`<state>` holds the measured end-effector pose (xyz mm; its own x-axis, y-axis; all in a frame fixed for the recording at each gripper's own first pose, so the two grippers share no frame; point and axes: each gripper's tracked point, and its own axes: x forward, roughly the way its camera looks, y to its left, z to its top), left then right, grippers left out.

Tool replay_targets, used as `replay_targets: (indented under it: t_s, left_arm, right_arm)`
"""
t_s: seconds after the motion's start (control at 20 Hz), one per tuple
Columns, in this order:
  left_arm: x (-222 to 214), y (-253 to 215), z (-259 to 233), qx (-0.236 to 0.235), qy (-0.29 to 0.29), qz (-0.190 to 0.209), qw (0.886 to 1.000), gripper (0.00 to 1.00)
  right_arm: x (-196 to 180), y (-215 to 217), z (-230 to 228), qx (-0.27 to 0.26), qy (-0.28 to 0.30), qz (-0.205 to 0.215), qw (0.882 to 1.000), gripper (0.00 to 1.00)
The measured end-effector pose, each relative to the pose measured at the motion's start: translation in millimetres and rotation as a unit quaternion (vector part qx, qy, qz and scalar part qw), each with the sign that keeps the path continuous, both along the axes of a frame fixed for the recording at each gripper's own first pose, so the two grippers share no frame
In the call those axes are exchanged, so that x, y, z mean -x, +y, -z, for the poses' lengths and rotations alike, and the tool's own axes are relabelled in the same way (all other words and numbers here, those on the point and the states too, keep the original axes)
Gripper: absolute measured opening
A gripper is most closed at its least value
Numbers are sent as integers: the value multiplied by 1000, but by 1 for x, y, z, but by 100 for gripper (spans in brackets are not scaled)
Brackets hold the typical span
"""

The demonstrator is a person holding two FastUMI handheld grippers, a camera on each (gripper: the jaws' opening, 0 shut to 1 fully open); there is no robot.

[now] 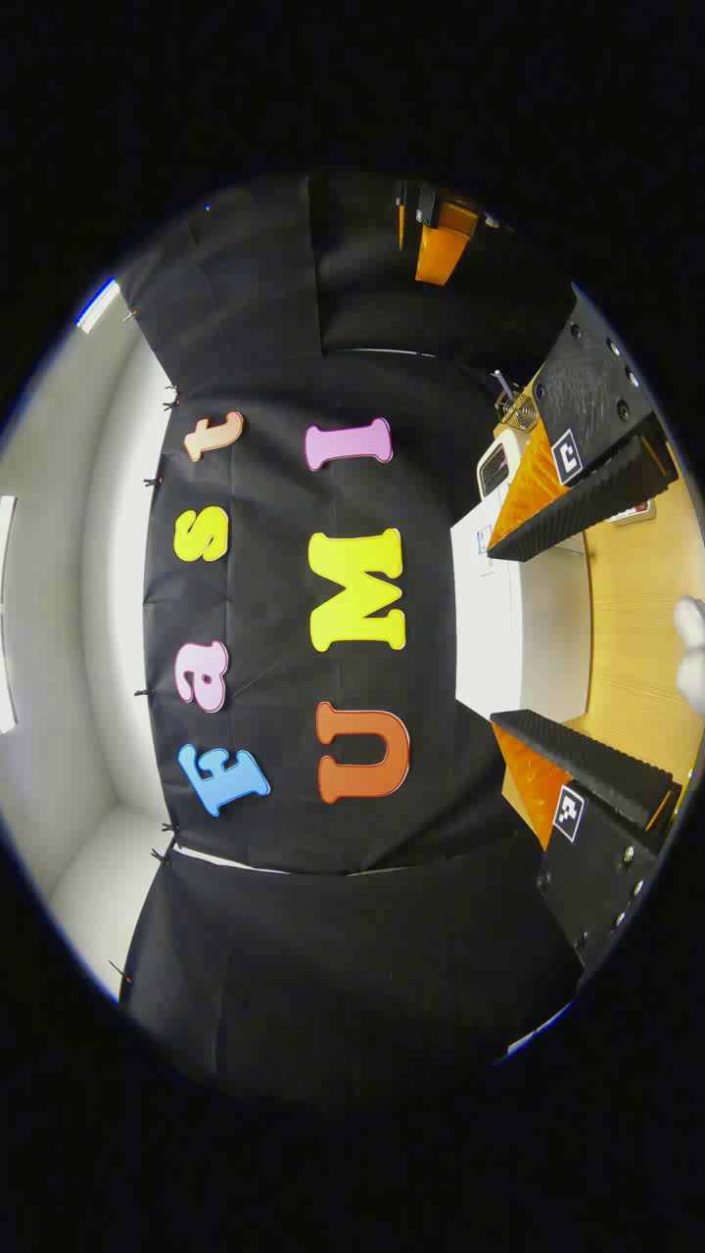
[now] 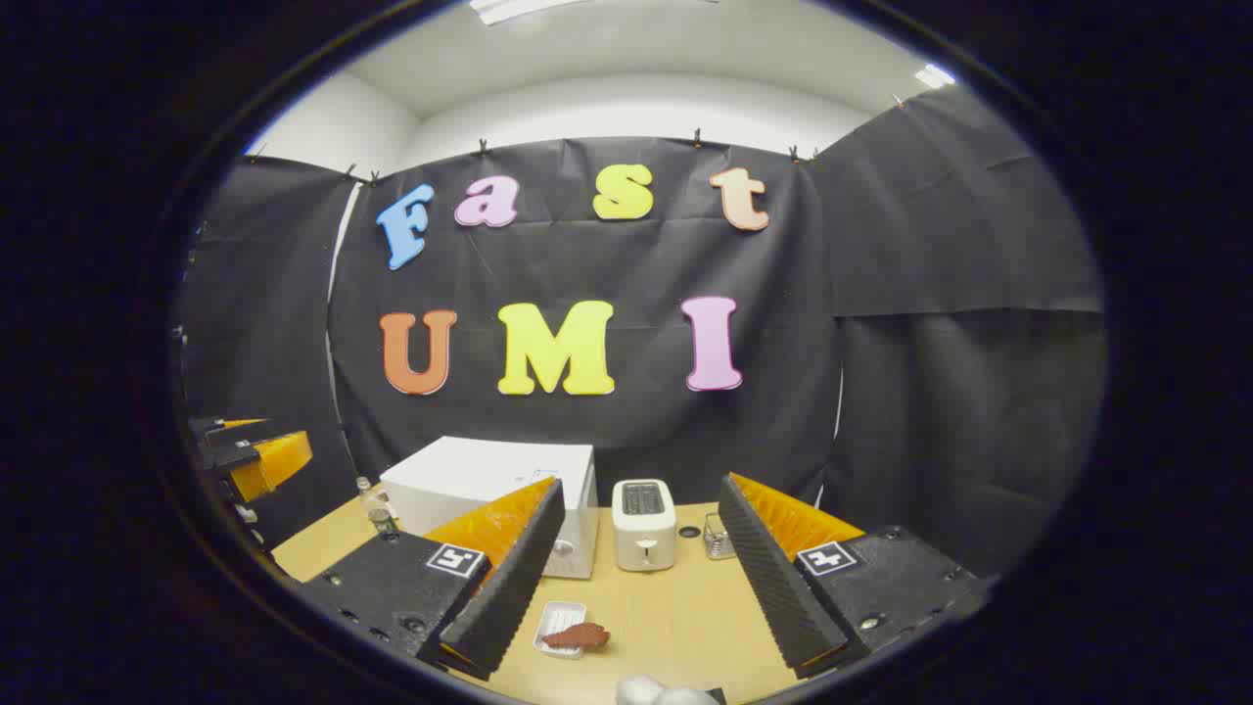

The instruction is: Open the microwave oven with the left hand, put the food in, and close the microwave oven.

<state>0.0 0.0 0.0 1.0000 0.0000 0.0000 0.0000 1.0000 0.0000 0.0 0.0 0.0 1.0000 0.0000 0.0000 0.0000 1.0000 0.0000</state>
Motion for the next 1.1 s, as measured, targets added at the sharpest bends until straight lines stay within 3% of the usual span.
replay_targets:
  t_s: [0.05,0.1,0.15,0.2,0.5,0.55,0.6,0.65,0.75,0.8,0.85,1.1]
  left_arm:
    - [-2,-1,2,-2,2,-1,1000,95]
    - [-3,-1,4,-3,3,-2,1000,95]
    - [-3,0,5,-5,3,-4,1000,95]
    - [-4,1,6,-6,5,-6,1000,95]
    - [-11,-5,18,1,14,-9,1000,95]
    - [-15,-7,22,0,15,-10,1000,95]
    - [-19,-9,24,0,10,-9,1000,95]
    - [-24,-12,29,-1,7,-10,1000,95]
    - [-37,-23,47,3,10,-2,1000,95]
    - [-44,-30,57,7,8,3,1000,95]
    - [-51,-37,68,10,10,7,1000,95]
    - [-94,-92,135,48,32,43,997,94]
  right_arm:
    - [-1,2,-2,-1,-2,-3,1000,100]
    - [-3,0,-3,0,-2,-3,1000,100]
    - [-5,-1,-4,3,-4,-3,1000,91]
    - [-6,-1,-5,4,-6,-4,1000,100]
    - [-11,-8,-10,7,-8,-4,1000,100]
    - [-11,-10,-12,4,-11,-4,1000,91]
    - [-12,-12,-12,1,-13,-3,1000,100]
    - [-12,-13,-14,-3,-16,-2,1000,100]
    - [-12,-18,-15,-8,-14,0,1000,100]
    - [-12,-21,-16,-9,-13,1,1000,91]
    - [-12,-24,-18,-9,-13,4,1000,100]
    - [-6,-34,-34,2,-24,15,1000,100]
